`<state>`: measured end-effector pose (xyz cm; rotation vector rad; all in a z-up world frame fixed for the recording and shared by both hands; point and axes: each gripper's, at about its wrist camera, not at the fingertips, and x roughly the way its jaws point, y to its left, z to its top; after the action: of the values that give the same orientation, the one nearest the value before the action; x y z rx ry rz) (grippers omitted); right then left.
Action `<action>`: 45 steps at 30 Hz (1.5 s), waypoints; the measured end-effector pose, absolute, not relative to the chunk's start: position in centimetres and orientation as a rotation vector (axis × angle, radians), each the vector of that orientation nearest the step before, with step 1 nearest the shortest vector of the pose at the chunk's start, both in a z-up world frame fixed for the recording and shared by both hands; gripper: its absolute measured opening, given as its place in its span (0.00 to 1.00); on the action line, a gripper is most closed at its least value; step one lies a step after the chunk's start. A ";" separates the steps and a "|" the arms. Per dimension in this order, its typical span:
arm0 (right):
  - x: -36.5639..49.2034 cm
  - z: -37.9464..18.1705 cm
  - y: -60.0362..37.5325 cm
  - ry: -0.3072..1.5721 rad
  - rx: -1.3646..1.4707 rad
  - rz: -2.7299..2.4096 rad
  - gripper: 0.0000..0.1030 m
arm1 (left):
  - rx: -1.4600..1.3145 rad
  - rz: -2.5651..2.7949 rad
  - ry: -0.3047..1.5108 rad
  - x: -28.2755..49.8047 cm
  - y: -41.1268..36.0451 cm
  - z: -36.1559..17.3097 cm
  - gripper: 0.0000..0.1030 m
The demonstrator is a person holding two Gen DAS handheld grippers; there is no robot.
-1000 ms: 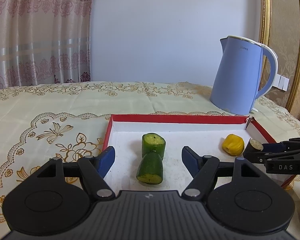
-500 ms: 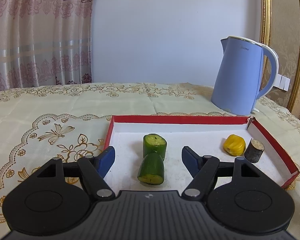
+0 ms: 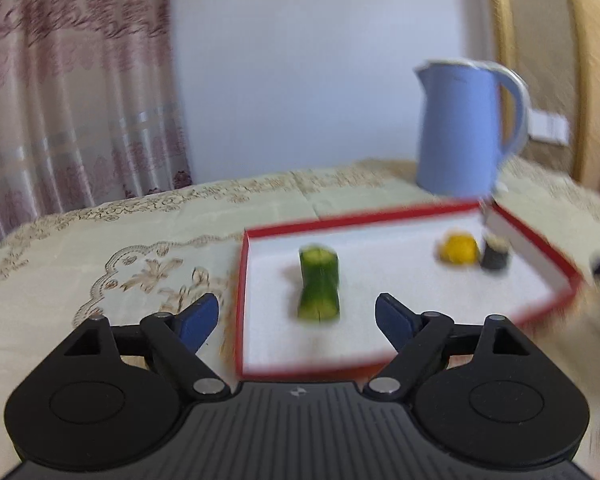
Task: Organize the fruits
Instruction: 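Move the left tool back to the produce and grasp a green round fruit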
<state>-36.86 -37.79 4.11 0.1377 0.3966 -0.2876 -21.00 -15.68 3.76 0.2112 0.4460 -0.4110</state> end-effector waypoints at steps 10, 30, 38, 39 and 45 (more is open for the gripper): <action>-38.0 4.2 -38.6 0.340 0.209 -0.274 1.00 | 0.178 -0.326 0.570 -22.4 -12.9 2.0 0.83; -38.1 4.1 -39.0 0.344 0.235 -0.280 1.00 | 0.150 -0.424 0.654 -22.7 -13.7 1.6 0.85; -38.1 4.0 -39.2 0.345 0.247 -0.280 1.00 | 0.272 -0.396 0.683 -22.5 -12.4 0.5 0.92; -38.1 4.0 -39.2 0.345 0.247 -0.280 1.00 | 0.268 -0.395 0.683 -22.5 -12.3 0.5 0.92; -38.1 4.0 -39.2 0.344 0.249 -0.282 1.00 | 0.283 -0.429 0.666 -23.9 -12.5 0.4 0.92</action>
<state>-38.10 -39.18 4.01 0.2491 0.3440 -0.2817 -23.87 -12.52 0.40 0.2828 0.6661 -0.4290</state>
